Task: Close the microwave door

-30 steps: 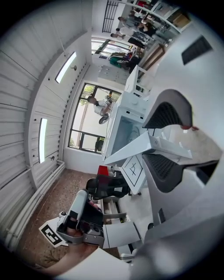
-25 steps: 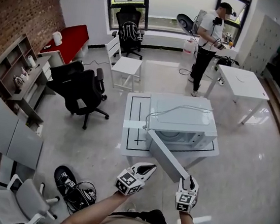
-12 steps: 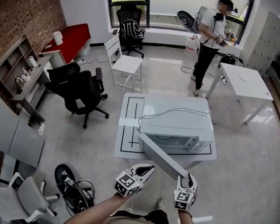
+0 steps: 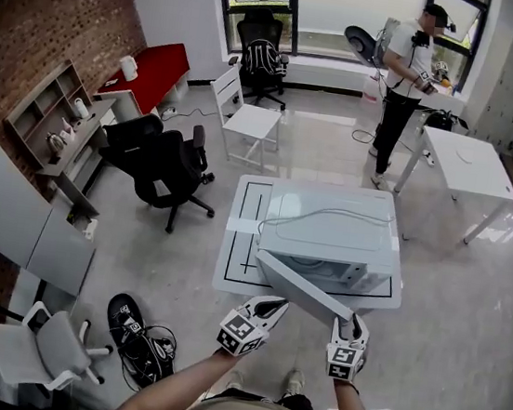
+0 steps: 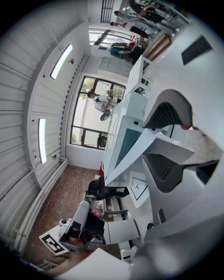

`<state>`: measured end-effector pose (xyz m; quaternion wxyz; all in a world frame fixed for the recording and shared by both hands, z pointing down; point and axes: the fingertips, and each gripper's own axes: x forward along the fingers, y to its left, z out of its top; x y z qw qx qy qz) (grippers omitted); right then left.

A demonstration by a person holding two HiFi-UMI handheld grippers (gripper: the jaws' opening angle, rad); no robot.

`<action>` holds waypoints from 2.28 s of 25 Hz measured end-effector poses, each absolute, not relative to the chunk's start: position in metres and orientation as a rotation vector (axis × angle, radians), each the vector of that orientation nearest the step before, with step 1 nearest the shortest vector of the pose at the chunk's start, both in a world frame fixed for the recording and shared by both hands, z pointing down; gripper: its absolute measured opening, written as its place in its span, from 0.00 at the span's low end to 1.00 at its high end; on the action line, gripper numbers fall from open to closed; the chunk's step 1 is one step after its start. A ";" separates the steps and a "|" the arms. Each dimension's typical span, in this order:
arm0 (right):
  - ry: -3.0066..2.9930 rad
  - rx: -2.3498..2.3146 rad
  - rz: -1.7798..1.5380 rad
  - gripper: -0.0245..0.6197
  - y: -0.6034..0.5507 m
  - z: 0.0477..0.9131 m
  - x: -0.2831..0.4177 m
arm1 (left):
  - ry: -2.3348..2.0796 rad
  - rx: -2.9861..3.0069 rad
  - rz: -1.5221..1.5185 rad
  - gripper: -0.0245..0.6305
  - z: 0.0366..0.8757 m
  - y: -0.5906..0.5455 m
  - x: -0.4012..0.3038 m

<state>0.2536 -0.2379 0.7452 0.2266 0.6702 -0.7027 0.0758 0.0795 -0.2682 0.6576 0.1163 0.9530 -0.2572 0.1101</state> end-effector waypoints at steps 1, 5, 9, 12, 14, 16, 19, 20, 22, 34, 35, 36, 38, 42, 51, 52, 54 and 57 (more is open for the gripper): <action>-1.941 1.844 0.209 0.33 -0.242 0.745 0.257 | -0.761 2.793 0.331 0.04 0.658 -0.271 0.081; -1.963 1.832 0.210 0.33 -0.258 0.746 0.266 | -0.802 2.787 0.338 0.04 0.656 -0.281 0.086; -1.977 1.820 0.201 0.33 -0.270 0.744 0.274 | -0.828 2.785 0.337 0.04 0.653 -0.286 0.090; -1.985 1.806 0.194 0.33 -0.279 0.745 0.281 | -0.848 2.781 0.333 0.04 0.652 -0.289 0.093; -1.991 1.799 0.196 0.33 -0.285 0.746 0.284 | -0.858 2.781 0.329 0.04 0.649 -0.291 0.095; -1.994 1.797 0.199 0.33 -0.290 0.746 0.287 | -0.870 2.783 0.328 0.04 0.645 -0.294 0.097; -1.991 1.792 0.202 0.33 -0.297 0.747 0.293 | -0.884 2.789 0.329 0.04 0.642 -0.298 0.101; -1.993 1.789 0.205 0.33 -0.300 0.747 0.295 | -0.888 2.792 0.329 0.04 0.641 -0.299 0.102; -2.003 1.781 0.210 0.33 -0.305 0.749 0.297 | -0.895 2.796 0.327 0.04 0.637 -0.301 0.104; -1.976 1.761 0.205 0.33 -0.335 0.750 0.309 | -0.925 2.795 0.303 0.04 0.624 -0.312 0.120; -1.967 1.766 0.200 0.33 -0.337 0.750 0.310 | -0.926 2.798 0.302 0.04 0.623 -0.313 0.120; -1.956 1.773 0.193 0.33 -0.339 0.750 0.311 | -0.926 2.801 0.302 0.04 0.622 -0.313 0.121; -1.939 1.787 0.189 0.33 -0.341 0.749 0.314 | -0.925 2.804 0.304 0.04 0.621 -0.313 0.123; -1.916 1.804 0.213 0.33 -0.345 0.754 0.317 | -0.928 2.800 0.311 0.04 0.619 -0.315 0.122; -1.893 1.839 0.261 0.33 -0.356 0.755 0.323 | -0.927 2.792 0.322 0.04 0.620 -0.318 0.125; -1.887 1.844 0.268 0.33 -0.358 0.756 0.324 | -0.928 2.792 0.322 0.04 0.620 -0.318 0.125; -1.877 1.852 0.284 0.33 -0.359 0.758 0.324 | -0.928 2.790 0.323 0.04 0.621 -0.318 0.124; -1.872 1.870 0.295 0.31 -0.358 0.759 0.321 | -0.933 2.785 0.325 0.04 0.623 -0.318 0.121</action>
